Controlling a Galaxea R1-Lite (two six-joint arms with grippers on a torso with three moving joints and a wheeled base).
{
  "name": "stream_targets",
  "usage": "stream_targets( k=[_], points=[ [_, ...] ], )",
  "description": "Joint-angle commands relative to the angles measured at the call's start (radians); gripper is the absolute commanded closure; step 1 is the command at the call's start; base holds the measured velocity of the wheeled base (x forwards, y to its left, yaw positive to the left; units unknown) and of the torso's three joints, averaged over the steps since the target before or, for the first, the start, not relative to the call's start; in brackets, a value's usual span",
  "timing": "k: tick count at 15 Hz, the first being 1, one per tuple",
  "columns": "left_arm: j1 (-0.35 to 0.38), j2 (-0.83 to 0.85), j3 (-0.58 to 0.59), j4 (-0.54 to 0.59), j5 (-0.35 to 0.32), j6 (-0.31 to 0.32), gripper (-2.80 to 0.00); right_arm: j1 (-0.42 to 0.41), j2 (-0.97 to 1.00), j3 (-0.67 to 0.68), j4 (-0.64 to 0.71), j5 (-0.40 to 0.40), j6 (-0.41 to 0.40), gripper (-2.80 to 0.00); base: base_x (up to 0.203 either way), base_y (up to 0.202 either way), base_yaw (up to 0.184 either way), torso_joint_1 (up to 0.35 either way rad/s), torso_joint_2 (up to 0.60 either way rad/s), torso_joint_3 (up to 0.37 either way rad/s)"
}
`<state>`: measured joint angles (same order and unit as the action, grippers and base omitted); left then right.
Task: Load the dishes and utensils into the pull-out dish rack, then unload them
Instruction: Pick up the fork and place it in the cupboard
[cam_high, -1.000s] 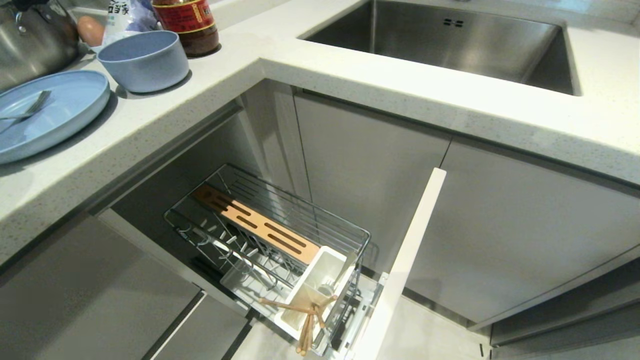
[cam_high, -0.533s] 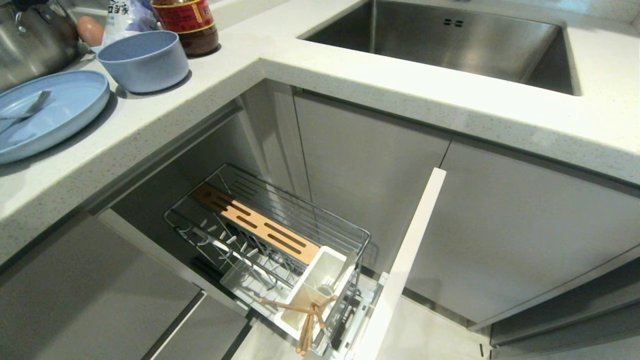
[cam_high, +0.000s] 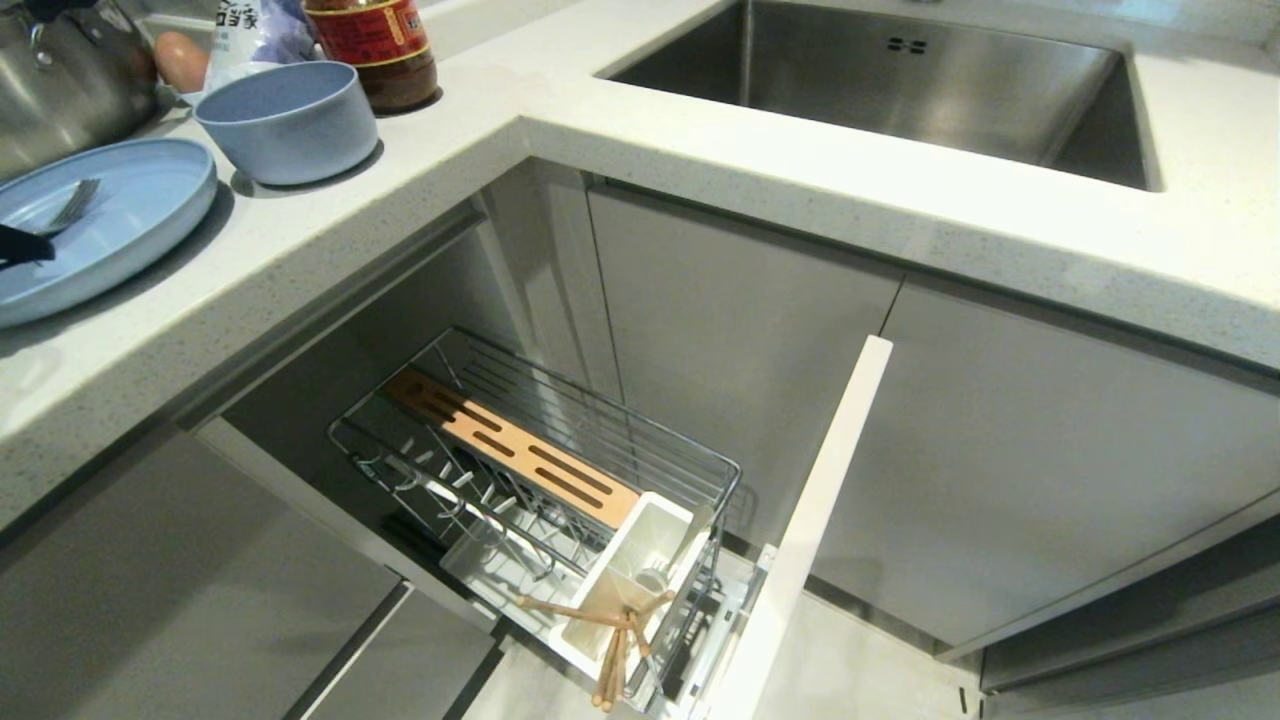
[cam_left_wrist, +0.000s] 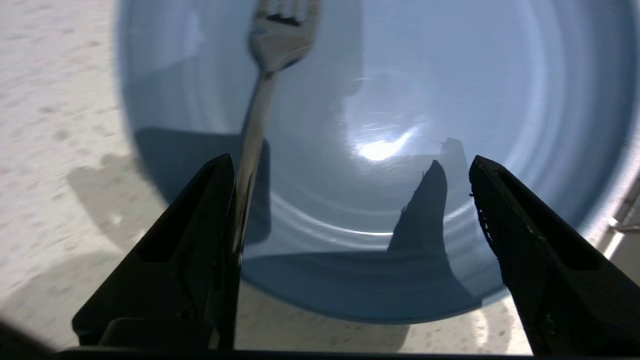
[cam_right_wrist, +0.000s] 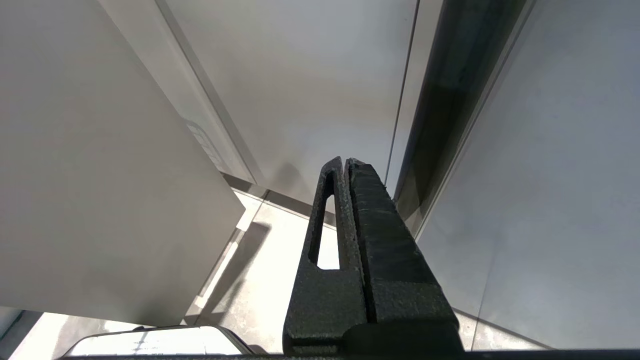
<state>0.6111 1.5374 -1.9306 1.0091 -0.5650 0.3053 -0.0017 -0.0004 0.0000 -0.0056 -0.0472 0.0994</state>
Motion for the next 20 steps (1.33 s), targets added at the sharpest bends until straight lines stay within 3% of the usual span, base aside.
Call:
stream_targets(
  k=[1,9,14,20],
  points=[
    [-0.017,-0.002,0.005,0.005,-0.003,0.001,-2.8,0.0,-0.004,0.0,-0.001,0.0,0.0,0.0,0.0,0.0,0.0,0.0,0.0,0.0],
    [-0.017,0.001,0.005,0.003,0.004,0.003,-2.8,0.0,-0.003,0.0,-0.001,0.0,0.0,0.0,0.0,0.0,0.0,0.0,0.0,0.0],
    [-0.017,0.007,0.004,0.0,0.07,0.009,-2.8,0.0,-0.004,0.0,-0.001,0.0,0.0,0.0,0.0,0.0,0.0,0.0,0.0,0.0],
    [-0.024,0.009,0.005,0.0,0.07,0.012,-2.8,0.0,-0.004,0.0,-0.001,0.0,0.0,0.0,0.0,0.0,0.0,0.0,0.0,0.0]
  ],
)
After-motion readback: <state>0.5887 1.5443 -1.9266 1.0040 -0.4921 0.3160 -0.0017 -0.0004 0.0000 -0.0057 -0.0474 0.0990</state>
